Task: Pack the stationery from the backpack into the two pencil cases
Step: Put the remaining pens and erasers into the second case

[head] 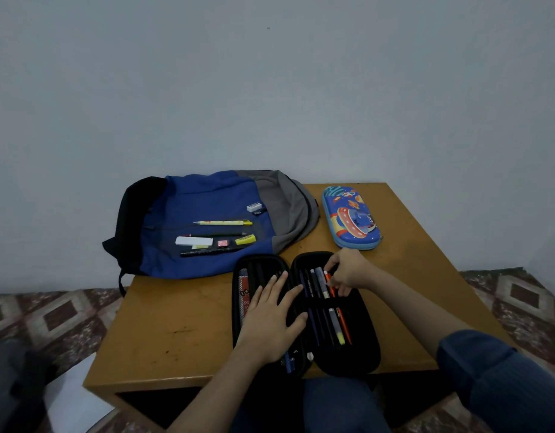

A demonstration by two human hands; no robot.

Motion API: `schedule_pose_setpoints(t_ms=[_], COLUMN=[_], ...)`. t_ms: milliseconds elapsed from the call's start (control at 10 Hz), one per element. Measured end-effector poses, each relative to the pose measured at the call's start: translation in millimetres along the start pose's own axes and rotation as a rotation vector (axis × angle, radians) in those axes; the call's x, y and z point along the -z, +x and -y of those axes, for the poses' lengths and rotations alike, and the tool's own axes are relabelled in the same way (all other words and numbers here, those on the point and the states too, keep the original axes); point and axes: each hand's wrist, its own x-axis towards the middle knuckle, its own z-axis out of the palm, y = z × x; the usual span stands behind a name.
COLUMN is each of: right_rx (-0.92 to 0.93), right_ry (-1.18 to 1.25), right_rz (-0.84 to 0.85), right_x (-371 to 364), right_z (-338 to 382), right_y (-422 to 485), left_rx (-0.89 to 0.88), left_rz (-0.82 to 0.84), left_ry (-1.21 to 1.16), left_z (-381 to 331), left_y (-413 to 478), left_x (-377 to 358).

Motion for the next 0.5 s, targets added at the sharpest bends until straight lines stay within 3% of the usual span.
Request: schedule_pose_setpoints(t_ms=[500], right_rx=[-0.041], right_ry=[-0.061], right_rz=[-0.031], right_x=[-3.9], right_z=[2.3], right_y=[1.3], left_rx=[-0.003], left_rz=[0.006], left_ry=[-0.019], left_z=[1.3], left_y=[1.1], left_x=[-2.7])
